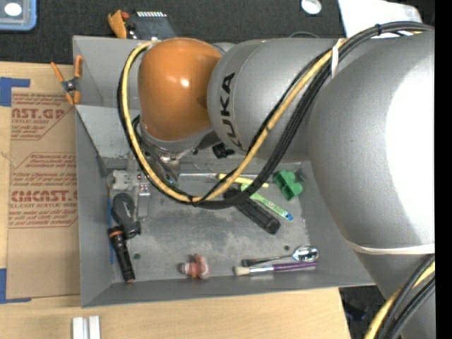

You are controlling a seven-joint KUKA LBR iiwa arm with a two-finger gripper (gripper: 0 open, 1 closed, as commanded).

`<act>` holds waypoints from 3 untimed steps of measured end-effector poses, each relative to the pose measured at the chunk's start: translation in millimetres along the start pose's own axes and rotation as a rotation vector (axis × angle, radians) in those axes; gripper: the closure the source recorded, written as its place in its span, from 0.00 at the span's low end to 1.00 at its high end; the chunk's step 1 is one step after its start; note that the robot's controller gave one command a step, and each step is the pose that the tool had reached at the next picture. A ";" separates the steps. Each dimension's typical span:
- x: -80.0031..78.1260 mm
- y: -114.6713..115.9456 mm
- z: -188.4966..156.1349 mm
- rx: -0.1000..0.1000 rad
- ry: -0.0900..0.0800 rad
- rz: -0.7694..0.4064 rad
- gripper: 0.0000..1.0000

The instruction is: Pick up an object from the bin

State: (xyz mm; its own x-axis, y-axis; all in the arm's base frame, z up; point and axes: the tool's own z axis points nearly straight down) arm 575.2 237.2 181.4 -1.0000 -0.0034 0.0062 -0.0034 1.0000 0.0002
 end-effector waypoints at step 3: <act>15.0 -21.1 108.3 -0.003 -0.017 -0.341 0.00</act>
Offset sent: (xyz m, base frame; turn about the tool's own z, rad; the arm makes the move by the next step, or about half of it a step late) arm 0.0043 -0.0797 -0.0922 -0.1744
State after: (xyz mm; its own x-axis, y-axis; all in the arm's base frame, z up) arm 559.6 216.1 73.2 -0.9411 -0.3380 -0.0110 -0.3380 0.9411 0.0023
